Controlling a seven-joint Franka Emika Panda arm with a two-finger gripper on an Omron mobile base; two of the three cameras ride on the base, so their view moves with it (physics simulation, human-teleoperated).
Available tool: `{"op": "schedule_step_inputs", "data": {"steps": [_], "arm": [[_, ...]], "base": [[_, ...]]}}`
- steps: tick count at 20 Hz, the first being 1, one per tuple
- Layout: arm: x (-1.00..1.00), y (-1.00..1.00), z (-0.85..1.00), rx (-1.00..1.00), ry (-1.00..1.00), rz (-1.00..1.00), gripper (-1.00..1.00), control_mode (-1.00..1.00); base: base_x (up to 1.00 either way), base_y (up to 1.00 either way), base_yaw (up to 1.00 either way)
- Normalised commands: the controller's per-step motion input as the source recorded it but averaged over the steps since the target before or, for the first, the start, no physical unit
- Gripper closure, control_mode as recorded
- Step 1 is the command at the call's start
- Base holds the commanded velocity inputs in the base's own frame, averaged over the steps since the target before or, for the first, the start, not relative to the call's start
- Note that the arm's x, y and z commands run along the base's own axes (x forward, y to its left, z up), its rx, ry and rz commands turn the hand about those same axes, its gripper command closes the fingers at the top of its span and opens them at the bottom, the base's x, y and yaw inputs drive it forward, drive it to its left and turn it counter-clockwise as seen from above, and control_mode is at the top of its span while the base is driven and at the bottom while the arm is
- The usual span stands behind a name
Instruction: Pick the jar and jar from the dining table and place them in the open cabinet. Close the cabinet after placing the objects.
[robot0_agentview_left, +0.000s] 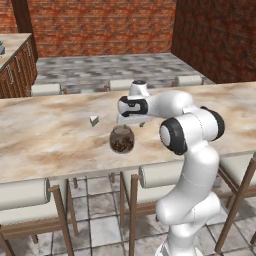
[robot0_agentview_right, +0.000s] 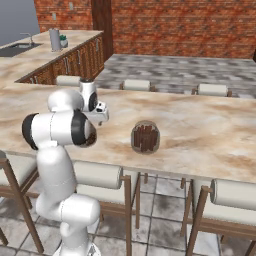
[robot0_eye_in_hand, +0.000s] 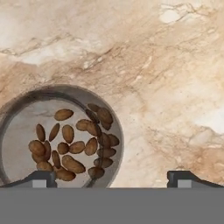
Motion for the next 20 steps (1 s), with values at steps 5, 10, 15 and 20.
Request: {"op": "schedule_step_inputs", "data": {"steps": [5,10,15,20], "arm": [[0.30,0.01,-0.31,0.00,0.00,0.00,-1.00,-1.00],[0.27,0.02,-0.31,0.00,0.00,0.00,-1.00,-1.00],[0.25,0.02,-0.29,0.00,0.00,0.00,-1.00,-1.00],[0.18,0.02,-0.31,0.00,0.00,0.00,-1.00,-1.00]], "base": [[0.00,0.00,0.00],[0.00,0.00,0.00],[0.00,0.00,0.00],[0.00,0.00,0.00]]}}
